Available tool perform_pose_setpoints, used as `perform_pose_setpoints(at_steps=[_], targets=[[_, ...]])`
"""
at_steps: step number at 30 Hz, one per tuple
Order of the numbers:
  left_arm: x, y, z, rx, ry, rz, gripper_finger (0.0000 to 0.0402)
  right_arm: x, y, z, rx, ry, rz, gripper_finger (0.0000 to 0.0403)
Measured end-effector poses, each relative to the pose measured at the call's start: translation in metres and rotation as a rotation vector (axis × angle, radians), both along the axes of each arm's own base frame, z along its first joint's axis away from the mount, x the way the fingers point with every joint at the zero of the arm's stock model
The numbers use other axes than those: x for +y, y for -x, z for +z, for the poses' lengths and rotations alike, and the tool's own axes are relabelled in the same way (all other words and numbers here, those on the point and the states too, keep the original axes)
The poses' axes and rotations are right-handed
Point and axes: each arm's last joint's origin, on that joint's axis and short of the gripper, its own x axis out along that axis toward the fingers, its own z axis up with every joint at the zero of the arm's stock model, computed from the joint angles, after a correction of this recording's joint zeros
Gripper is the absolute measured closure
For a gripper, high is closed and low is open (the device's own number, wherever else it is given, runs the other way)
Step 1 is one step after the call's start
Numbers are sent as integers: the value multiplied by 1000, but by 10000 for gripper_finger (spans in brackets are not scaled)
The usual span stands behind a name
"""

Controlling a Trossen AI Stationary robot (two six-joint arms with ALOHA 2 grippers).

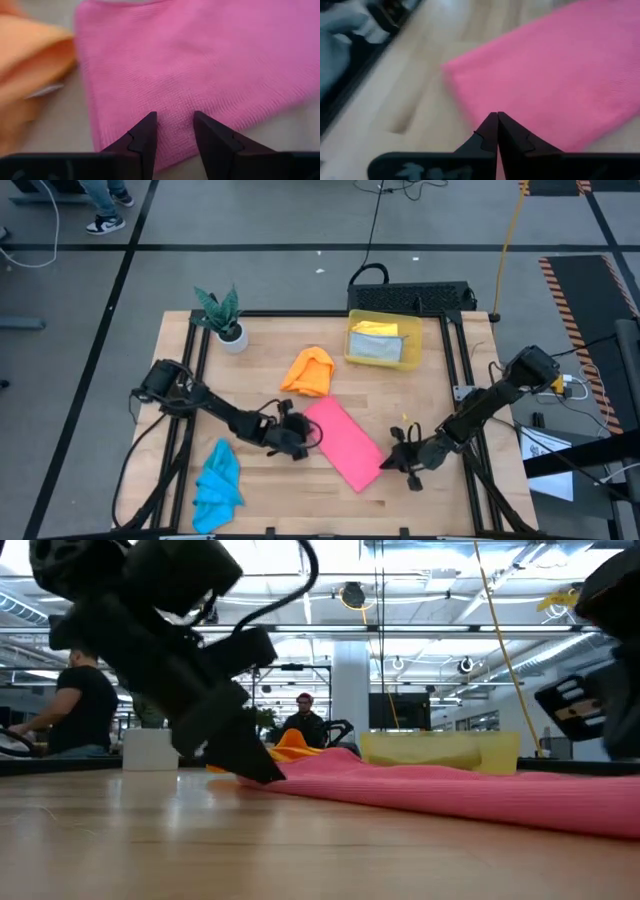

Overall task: Fold microfiber towels
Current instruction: Fold the pink kitchen towel

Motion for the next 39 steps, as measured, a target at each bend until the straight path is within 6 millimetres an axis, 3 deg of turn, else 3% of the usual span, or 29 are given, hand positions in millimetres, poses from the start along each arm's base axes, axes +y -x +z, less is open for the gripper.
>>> perform_pose_setpoints(at_steps=[7,15,21,29,33,39], targets=[[23,9,3,100,-122,127,271,11,6,11,-103,107,80,403],[26,19,35,74,-103,144,271,25,-1,9,-171,322,231,384],[20,14,48,-36,-53,136,271,34,-29,5,-187,500,215,315],[16,7,51,-113,2,101,271,55,-60,-2,-41,688,163,229],[16,7,51,-113,-1,99,271,61,-71,-5,-2,799,133,219],[16,7,52,-120,-25,101,271,63,-83,-12,9,828,127,222]])
